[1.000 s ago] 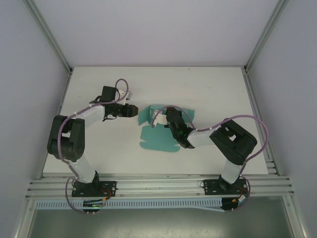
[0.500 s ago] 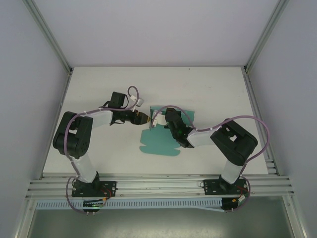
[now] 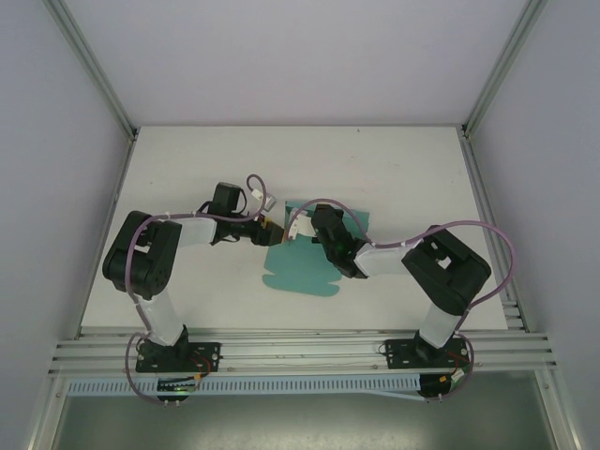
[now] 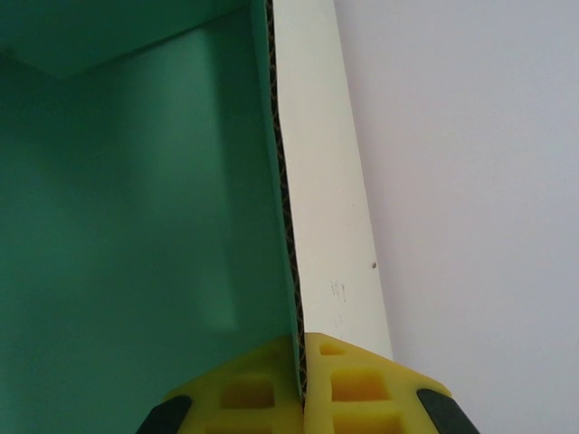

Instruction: Assemble paper box

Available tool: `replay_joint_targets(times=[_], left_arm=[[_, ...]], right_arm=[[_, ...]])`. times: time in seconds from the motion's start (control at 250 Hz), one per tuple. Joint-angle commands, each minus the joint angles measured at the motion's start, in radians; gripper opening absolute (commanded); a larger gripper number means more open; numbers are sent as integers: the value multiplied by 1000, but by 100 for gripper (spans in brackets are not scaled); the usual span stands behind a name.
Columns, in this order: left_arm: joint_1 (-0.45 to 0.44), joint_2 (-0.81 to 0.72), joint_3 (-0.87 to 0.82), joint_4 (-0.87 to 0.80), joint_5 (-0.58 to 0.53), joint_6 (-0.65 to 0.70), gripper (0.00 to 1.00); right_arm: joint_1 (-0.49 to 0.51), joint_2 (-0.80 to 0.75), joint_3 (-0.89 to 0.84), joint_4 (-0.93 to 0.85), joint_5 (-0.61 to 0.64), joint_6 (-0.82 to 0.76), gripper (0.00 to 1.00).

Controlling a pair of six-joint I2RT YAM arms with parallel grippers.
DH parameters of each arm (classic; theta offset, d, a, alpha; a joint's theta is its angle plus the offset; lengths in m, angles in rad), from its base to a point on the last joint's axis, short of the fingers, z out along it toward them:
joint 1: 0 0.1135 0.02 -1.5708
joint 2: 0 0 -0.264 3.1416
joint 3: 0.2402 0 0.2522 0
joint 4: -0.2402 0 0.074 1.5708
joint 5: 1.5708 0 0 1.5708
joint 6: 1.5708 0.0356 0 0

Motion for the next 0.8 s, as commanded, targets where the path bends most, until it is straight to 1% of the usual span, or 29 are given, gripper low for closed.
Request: replay_joint_targets(times=[0.0, 0.036, 0.112, 0.172, 0.236, 0.284, 0.38, 0.452, 0.512, 0.552, 0.592, 0.62, 0.711, 0.799], left_arm=[[-11, 41, 34, 88, 14, 2, 61], [-12, 54, 48, 98, 21, 1, 62], [-14, 73, 62, 141, -11, -18, 61], [-14, 80, 64, 173, -13, -24, 65], [-15, 85, 64, 184, -11, -20, 66], [-15, 85, 53, 213, -30, -32, 66], [-15, 85, 10, 327, -86, -81, 66], [-17, 86, -19, 433, -102, -128, 64], [-26, 78, -39, 490, -123, -139, 64], [-35, 71, -46, 504, -134, -133, 65], [-40, 65, -52, 507, -135, -121, 70], [-43, 64, -53, 506, -135, -114, 71], [-47, 70, -58, 516, -166, -111, 68], [-51, 84, -51, 515, -193, -116, 67]], right_arm=[[6, -27, 15, -70, -28, 32, 0], [6, -28, 19, -74, -33, 33, 0], [9, -27, 16, -78, -45, 37, 0], [12, -23, 14, -81, -56, 51, 0], [20, -18, 7, -81, -58, 62, 0], [29, -12, -5, -62, -47, 62, 0], [45, -6, -24, -48, -22, 64, 0], [56, -5, -33, -60, -6, 76, 0], [68, -6, -36, -71, 7, 84, 0], [78, -4, -42, -72, 17, 88, 0], [86, -2, -43, -72, 26, 94, 0], [91, -1, -44, -73, 36, 101, 0], [105, -3, -53, -75, 52, 124, 0], [123, -5, -55, -105, 61, 147, 0]])
